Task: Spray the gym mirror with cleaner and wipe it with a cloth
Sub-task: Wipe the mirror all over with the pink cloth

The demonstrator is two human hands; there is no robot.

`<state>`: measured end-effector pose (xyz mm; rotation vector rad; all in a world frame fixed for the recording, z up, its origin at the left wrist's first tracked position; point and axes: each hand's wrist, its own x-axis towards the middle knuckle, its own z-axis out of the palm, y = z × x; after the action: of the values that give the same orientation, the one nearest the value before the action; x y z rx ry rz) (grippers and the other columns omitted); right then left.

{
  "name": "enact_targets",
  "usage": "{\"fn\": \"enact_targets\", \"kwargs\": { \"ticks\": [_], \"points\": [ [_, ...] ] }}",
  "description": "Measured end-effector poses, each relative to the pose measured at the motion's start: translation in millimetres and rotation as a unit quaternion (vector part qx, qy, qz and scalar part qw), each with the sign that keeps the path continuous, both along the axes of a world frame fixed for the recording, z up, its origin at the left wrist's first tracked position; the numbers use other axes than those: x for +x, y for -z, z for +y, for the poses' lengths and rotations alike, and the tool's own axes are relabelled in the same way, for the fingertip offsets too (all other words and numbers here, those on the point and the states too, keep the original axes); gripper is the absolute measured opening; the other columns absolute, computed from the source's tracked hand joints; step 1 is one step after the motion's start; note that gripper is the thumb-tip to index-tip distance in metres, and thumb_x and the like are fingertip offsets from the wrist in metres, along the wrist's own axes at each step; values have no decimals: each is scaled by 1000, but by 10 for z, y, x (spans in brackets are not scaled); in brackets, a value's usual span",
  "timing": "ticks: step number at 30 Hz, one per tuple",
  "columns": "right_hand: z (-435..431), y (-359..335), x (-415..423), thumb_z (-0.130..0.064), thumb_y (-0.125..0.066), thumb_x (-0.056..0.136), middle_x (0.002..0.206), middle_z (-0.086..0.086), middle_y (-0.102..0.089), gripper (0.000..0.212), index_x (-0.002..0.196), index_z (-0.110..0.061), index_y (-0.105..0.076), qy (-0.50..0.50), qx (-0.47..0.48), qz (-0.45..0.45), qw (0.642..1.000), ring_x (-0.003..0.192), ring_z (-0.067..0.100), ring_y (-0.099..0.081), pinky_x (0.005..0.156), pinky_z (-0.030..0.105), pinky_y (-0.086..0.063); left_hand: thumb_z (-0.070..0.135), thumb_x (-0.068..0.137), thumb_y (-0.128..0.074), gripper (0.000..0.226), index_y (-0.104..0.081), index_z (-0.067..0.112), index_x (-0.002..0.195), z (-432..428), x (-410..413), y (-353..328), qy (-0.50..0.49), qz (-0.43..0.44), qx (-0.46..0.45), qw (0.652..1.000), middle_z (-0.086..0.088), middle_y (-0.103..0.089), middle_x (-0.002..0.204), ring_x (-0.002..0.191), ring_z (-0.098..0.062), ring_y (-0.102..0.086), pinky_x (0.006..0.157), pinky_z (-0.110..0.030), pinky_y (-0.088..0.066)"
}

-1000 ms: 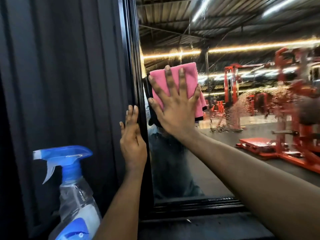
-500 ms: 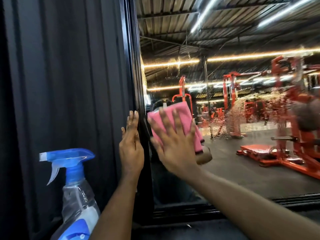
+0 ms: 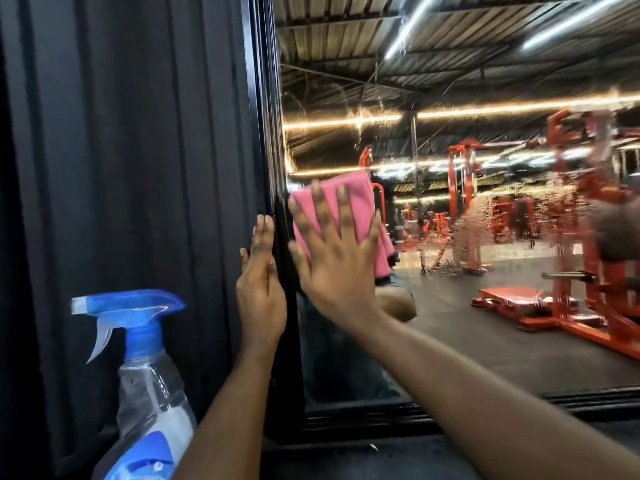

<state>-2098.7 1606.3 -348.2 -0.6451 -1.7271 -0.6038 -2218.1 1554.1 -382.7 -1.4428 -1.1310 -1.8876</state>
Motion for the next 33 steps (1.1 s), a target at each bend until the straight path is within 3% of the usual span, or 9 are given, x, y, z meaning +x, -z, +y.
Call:
{"fn": "enact_targets", "kwargs": {
  "ticks": [7,11,16,21,26,28,30,33],
  "points": [
    [-154,1676,147,-53,-43,105,175,-5,-1,69,165,-40,-12,8,-76,-71,995,161,29,-1,118,71,-12,0,99,-36,62,-38,19,159,-108,49,29,21,-8,-40,999,22,-32,161,153,1,-26,130,-30,-12],
    [-193,1911,259,-54,-45,104,175,-8,0,70,164,-43,-11,7,-97,-108,989,161,28,-2,116,68,-11,-10,101,-36,66,-35,20,161,-197,109,126,10,-2,-72,997,11,-30,167,155,-1,-23,130,-28,-11],
    [-59,1293,311,-55,-42,106,174,-10,6,68,164,-46,-8,-16,-66,-98,993,161,24,8,120,72,-5,-10,102,-36,69,-32,22,162,-140,117,150,-43,11,-69,997,13,-26,168,155,3,-19,128,-19,-7],
    [180,-285,316,-62,-30,107,174,1,11,69,165,-36,-3,11,-1,-36,999,160,30,9,117,75,10,0,103,-37,56,-45,17,156,-67,117,-59,-120,14,-1,993,4,-41,164,149,13,-22,128,-21,-11],
    [510,-1658,697,-64,-17,105,175,5,6,69,165,-36,-1,43,-52,94,993,160,35,8,115,81,0,-3,103,-36,61,-38,18,161,110,128,-520,-115,33,45,992,4,-35,167,156,-12,-27,131,-33,-13],
    [552,-1838,782,-62,-17,105,174,1,9,66,165,-38,1,36,-106,168,979,159,33,11,117,79,-2,-6,103,-37,62,-37,18,161,158,97,-495,-120,39,54,991,1,-37,166,156,-17,-31,131,-33,-14],
    [465,-1726,619,-61,-18,106,175,2,7,67,165,-36,-1,52,-100,201,973,159,33,9,118,78,-1,-9,102,-37,67,-37,22,161,192,74,-464,-107,28,59,992,-3,-42,164,153,-23,-37,130,-26,-11],
    [235,-1138,207,-63,-22,105,175,5,-2,70,166,-31,-9,49,24,52,997,160,32,2,120,75,0,-11,99,-38,67,-40,18,159,192,59,-474,-103,23,72,992,3,-39,164,154,-14,-33,128,-21,-10]
  ]
}}
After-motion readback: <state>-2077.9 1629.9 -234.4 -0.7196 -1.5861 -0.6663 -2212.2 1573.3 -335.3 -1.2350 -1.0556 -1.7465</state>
